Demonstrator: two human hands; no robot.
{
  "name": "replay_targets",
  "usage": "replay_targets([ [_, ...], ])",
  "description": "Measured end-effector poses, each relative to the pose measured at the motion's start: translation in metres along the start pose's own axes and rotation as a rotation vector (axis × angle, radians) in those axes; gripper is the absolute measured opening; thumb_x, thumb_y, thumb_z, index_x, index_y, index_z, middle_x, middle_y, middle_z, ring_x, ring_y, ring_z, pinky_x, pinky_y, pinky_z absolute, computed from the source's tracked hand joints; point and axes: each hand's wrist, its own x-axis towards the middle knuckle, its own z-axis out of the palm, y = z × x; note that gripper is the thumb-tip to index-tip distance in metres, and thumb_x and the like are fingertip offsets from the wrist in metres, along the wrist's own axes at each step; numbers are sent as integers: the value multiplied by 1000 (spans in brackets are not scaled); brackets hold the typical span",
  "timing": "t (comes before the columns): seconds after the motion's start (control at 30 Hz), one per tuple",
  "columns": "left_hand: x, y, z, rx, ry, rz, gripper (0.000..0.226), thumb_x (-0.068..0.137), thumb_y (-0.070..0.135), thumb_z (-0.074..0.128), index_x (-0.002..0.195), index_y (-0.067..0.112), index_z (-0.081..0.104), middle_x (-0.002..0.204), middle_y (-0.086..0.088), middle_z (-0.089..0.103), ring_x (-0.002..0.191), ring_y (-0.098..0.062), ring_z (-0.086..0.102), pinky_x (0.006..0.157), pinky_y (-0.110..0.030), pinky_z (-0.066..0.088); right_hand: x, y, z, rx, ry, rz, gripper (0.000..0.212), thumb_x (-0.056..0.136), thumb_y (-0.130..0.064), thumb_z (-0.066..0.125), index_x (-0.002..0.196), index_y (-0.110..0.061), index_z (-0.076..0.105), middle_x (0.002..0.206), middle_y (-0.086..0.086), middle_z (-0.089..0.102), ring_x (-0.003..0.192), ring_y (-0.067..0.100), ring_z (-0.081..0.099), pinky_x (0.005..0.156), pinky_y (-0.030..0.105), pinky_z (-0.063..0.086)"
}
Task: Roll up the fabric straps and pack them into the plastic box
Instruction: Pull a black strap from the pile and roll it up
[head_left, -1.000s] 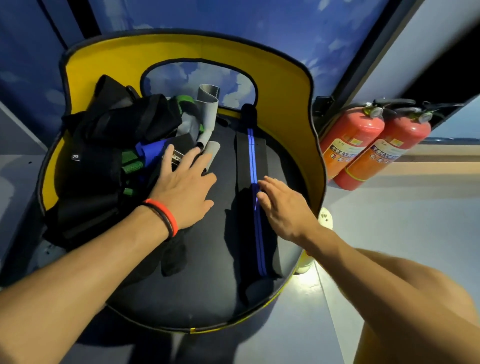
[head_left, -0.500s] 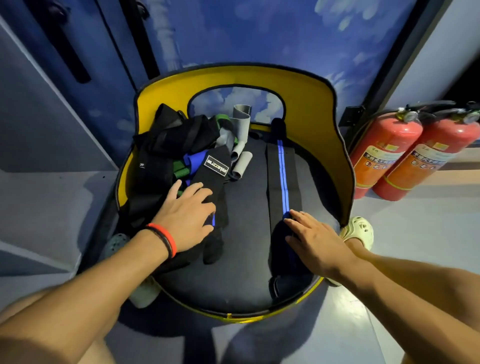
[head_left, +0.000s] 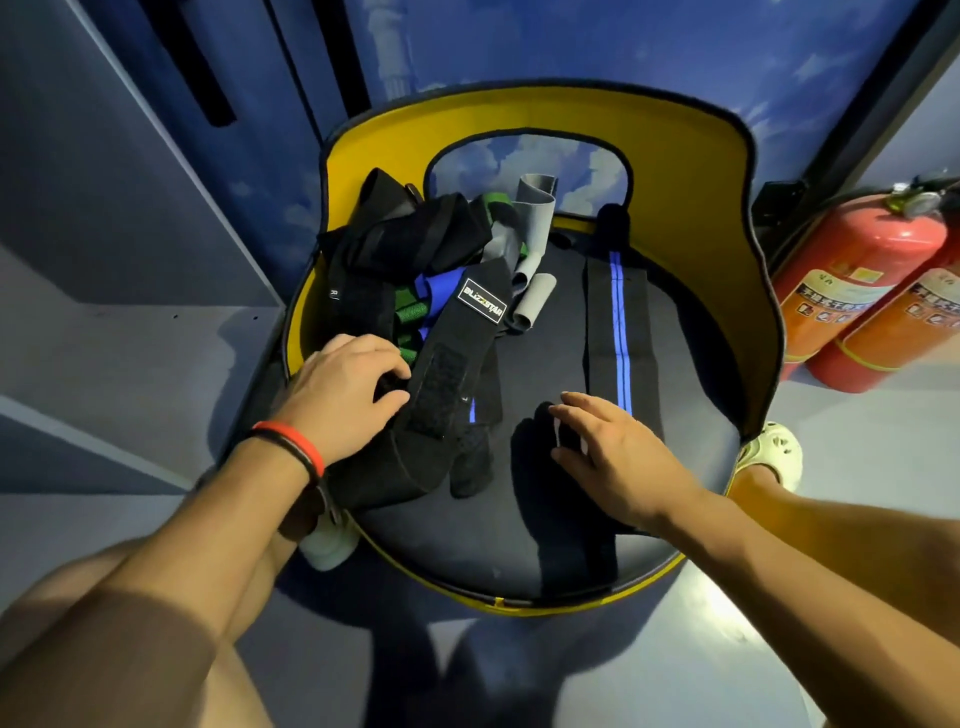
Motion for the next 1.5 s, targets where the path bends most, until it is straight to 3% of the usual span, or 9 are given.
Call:
replay_targets([
  [0.2, -20, 26, 29, 335, -461, 215, 83, 74, 73, 65, 147, 47, 36, 166, 11, 5, 154, -20, -8, 119, -65, -6, 14, -35, 22, -40, -5, -328, 57, 83, -35, 72, 137, -23, 61, 148, 4, 50, 133, 29, 48, 105, 45, 47],
  [0.3, -20, 23, 36, 480, -424, 184, 97, 72, 66, 72, 152, 50, 19, 166, 4, -19, 152, -29, -22, 114, -70, -12, 16, -47, 42, -94, -67, -424, 49, 86, -38, 68, 135, -31, 63, 153, 3, 45, 141, 26, 40, 103, 43, 44],
  [0.47, -11, 14, 25, 484, -297, 98, 76, 87, 52, 60, 153, 48, 22, 168, 5, -1, 155, -24, -8, 119, -65, -8, 15, -51, 59, -123, 85, -442, 25, 96, -28, 55, 114, -26, 73, 142, 0, 60, 134, 23, 54, 104, 41, 46],
  [0.67, -2, -7, 20, 182, 87, -145, 29, 98, 24, 59, 126, 26, 67, 137, 3, 62, 143, -16, 39, 122, -53, 12, 12, -37, 44, -189, 158, -395, 20, 92, -19, 55, 102, -23, 72, 106, -5, 73, 105, 19, 67, 112, 36, 40],
  [0.83, 3, -5, 19, 218, 177, -198, 24, 93, 17, 64, 115, 22, 69, 116, -4, 70, 123, -24, 57, 119, -47, 26, -1, -30, 19, -180, 103, -285, 23, 90, -29, 42, 81, -21, 62, 75, -4, 56, 69, 23, 51, 79, 35, 48],
  [1.13, 1, 26, 31, 300, -119, 105, 87, 66, 34, 77, 143, 33, 36, 153, 1, 22, 154, -26, -3, 118, -67, -6, -9, -34, 12, -42, 4, -175, 23, 97, -45, 50, 103, -24, 54, 93, -6, 61, 84, 20, 54, 77, 36, 46],
  [1.27, 16, 45, 30, 270, -111, 296, 67, 79, 49, 60, 143, 36, 43, 165, 11, 13, 155, -18, -11, 116, -70, -9, 6, -34, 11, -20, 131, -113, 36, 97, -38, 56, 128, -20, 59, 121, 0, 62, 110, 24, 58, 90, 38, 51],
  [1.37, 35, 53, 40, 391, -125, 415, 51, 87, 46, 58, 137, 34, 55, 167, 11, 16, 155, -20, -9, 115, -71, -8, 13, -32, 15, -125, -52, -66, 71, 91, -36, 56, 156, -18, 35, 163, 5, 33, 151, 27, 28, 119, 41, 29],
  [1.5, 53, 66, 54, 490, -210, 484, 61, 89, 26, 54, 149, 31, 42, 168, 10, 13, 155, -22, -11, 115, -71, -8, 19, -30, 26, -253, 36, -93, 68, 81, -38, 59, 145, -16, 52, 142, 3, 57, 133, 26, 52, 117, 44, 32],
])
